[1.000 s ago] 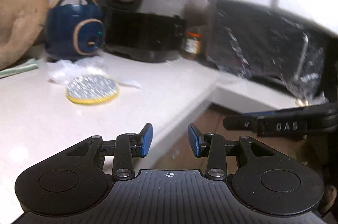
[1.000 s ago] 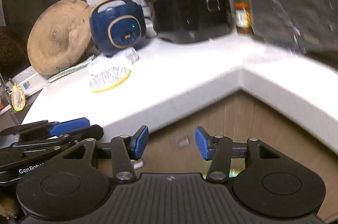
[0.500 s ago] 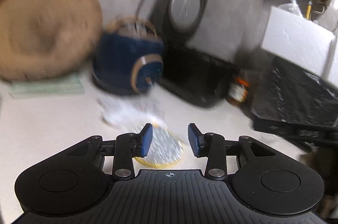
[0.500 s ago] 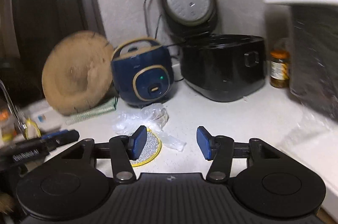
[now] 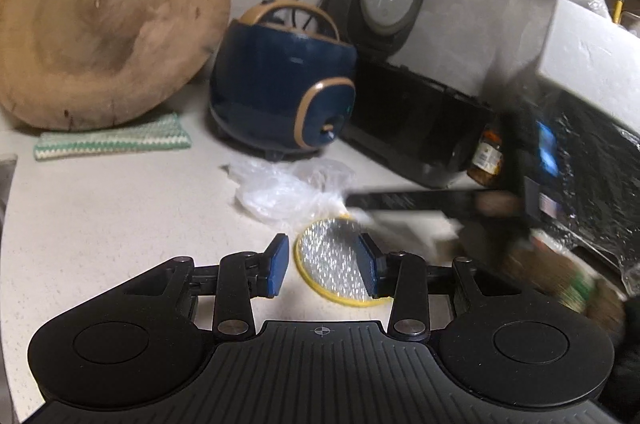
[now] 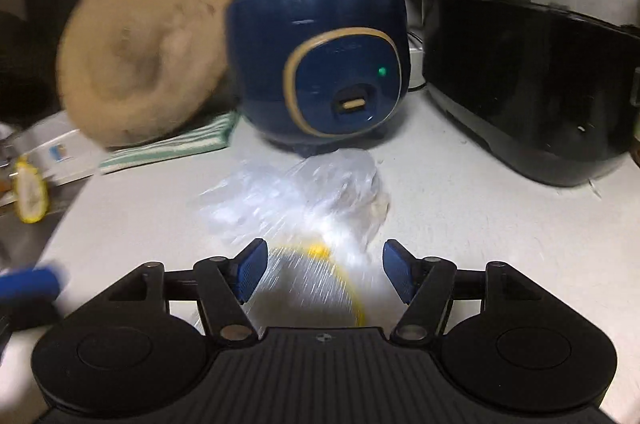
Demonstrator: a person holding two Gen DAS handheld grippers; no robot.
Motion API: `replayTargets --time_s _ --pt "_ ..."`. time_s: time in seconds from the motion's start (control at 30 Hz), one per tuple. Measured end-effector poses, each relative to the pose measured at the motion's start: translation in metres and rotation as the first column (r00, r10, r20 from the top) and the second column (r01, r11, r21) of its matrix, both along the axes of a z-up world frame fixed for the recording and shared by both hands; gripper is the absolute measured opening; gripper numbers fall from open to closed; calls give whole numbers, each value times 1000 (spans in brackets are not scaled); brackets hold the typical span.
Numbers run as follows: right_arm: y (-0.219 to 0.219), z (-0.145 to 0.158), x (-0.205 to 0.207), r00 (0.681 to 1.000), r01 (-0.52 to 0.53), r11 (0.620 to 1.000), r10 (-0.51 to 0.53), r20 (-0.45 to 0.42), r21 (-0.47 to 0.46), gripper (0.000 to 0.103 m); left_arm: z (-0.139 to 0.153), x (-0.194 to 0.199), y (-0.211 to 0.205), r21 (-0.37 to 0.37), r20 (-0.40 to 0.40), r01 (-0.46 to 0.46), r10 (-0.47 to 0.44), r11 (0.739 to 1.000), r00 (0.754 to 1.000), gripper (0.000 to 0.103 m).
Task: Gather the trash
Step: 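Move the open right gripper onto the clear plastic bag atop the glitter sponge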
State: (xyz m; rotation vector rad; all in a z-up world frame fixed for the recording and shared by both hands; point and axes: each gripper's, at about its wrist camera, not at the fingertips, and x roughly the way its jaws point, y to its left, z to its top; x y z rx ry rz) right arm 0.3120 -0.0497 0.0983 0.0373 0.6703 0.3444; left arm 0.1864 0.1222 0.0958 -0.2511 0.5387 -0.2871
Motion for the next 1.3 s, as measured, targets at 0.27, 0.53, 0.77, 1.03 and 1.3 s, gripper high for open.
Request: replayTargets --time_s 0.27,0.53,0.77,1.03,1.3 --pt "15 -23 43 991 -41 999 41 -126 0 42 -16 -4 0 10 -57 11 -10 1000 998 41" --pt "-25 -23 -40 988 -100 995 99 -118 -1 29 -30 0 -13 -6 -79 26 -26 1000 996 41" --pt "-49 -19 -111 992 -97 995 94 -84 -32 29 -35 -22 -49 69 -62 104 -100 992 993 42" --pt "-69 -1 -180 997 -32 999 31 76 11 33 -32 -46 -69 162 -15 104 -103 981 995 42" --pt "-55 -15 -186 997 -35 999 33 71 31 37 -43 -48 -86 211 -17 103 -102 972 995 42"
